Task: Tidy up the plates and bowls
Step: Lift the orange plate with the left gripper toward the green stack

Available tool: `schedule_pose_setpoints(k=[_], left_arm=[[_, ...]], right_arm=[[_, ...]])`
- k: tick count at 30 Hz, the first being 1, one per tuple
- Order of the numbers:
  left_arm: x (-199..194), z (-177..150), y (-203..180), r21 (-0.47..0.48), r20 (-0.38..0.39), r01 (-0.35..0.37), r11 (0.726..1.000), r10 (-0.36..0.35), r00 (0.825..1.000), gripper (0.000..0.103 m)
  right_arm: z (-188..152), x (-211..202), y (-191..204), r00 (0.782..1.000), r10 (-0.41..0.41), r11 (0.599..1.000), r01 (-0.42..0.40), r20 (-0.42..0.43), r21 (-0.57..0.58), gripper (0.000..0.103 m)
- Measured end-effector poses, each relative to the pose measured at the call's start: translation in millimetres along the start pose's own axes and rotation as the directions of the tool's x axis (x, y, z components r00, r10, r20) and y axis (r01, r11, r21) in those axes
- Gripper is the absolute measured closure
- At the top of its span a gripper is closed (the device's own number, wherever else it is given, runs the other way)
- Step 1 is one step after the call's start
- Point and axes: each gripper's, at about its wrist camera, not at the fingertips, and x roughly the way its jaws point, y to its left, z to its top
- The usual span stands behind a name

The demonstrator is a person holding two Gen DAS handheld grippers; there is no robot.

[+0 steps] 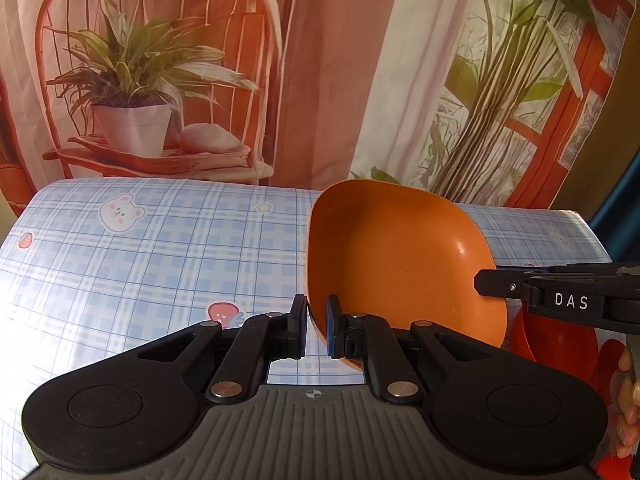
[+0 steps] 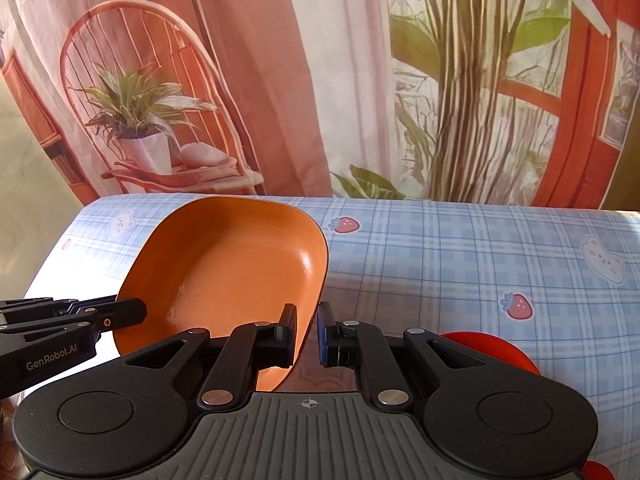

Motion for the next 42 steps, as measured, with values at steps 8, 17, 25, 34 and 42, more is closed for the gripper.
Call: schedule_pose_setpoints(k=[8,17,25,34,42], left_arm=[[-30,1,-5,0.008,0.036,-0.010,1.000,0.009,0.999,0.092],[-63,-13,-15,0.009,0.051,-0.004,1.000,0.003,0.999,0.090],[-90,-36,-20,-0.001,0.046,0.009,1.000,-0.009,0.999,0.089],[-119,-68,-27,-0.020,0.037,0.017,1.000,-0.016,0.999,0.086],[-115,-97,-29,-0.051,-0.007,0.021,0.998,-0.021,1.000,0.085]], right_arm=[[3,-27,10,0.999,0.015,0.999,-0.013,0.044,-0.031,0.093],[-3,-55,13,0.997,0.042,0.998,-0.039,0.061,-0.052,0.093],[-15,-81,20,0.996,0.066,0.993,-0.060,0.064,-0.098,0.093],[-32,-99,34,0.994,0.096,0.982,-0.086,0.050,-0.169,0.093],[-50,-94,43,0.996,0.092,0.969,-0.086,0.016,-0.230,0.093]])
